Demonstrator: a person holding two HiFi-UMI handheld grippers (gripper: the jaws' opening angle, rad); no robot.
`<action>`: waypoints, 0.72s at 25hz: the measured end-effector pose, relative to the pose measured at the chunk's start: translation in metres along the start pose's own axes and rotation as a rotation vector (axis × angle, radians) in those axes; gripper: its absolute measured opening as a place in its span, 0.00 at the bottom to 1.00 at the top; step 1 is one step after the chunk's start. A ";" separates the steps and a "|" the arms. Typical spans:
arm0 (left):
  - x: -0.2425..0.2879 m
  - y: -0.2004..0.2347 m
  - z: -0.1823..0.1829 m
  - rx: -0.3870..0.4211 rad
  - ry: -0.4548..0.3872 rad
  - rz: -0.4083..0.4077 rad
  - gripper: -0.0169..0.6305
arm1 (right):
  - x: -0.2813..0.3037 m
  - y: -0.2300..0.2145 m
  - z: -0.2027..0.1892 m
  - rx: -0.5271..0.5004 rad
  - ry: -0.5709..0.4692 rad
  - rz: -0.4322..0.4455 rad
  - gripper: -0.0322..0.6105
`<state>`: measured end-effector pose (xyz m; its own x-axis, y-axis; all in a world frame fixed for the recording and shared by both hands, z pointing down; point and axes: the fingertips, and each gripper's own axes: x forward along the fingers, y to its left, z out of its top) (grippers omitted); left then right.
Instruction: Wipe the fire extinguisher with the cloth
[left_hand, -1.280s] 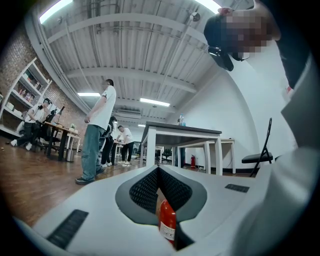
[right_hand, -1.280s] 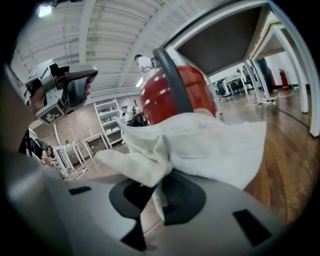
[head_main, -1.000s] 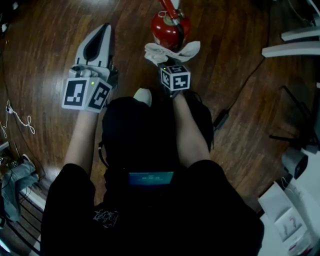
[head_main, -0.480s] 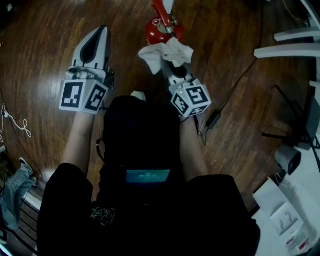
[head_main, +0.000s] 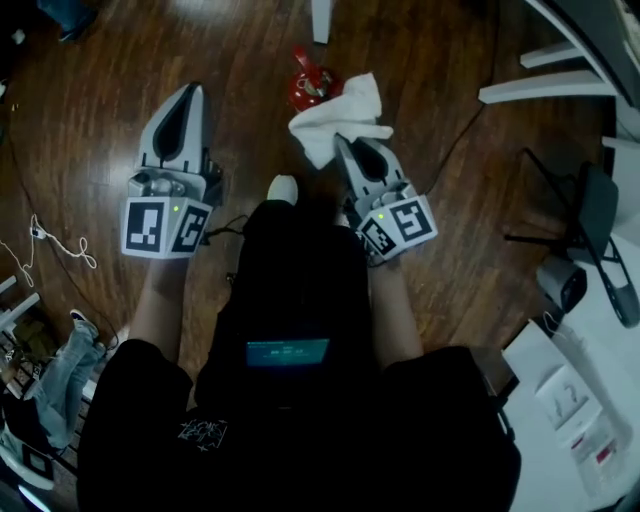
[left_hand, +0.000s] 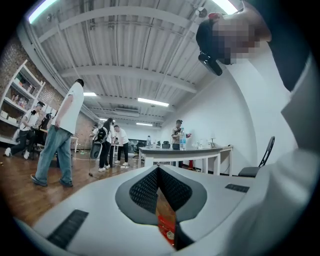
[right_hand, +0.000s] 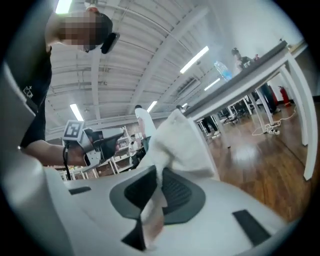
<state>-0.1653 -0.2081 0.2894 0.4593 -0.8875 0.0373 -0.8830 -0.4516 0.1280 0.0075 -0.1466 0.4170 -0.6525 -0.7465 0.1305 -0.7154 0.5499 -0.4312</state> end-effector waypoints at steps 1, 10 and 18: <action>-0.005 -0.005 0.024 0.000 0.000 0.001 0.03 | -0.008 0.015 0.028 0.005 -0.018 0.012 0.13; -0.089 -0.091 0.236 -0.003 -0.004 -0.014 0.03 | -0.147 0.147 0.239 -0.008 -0.062 0.015 0.13; -0.179 -0.178 0.303 -0.017 -0.001 0.011 0.03 | -0.263 0.228 0.307 -0.134 -0.057 -0.057 0.13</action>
<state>-0.1195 0.0036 -0.0403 0.4499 -0.8923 0.0379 -0.8861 -0.4406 0.1441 0.0928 0.0599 0.0104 -0.5969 -0.7962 0.0987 -0.7805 0.5478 -0.3011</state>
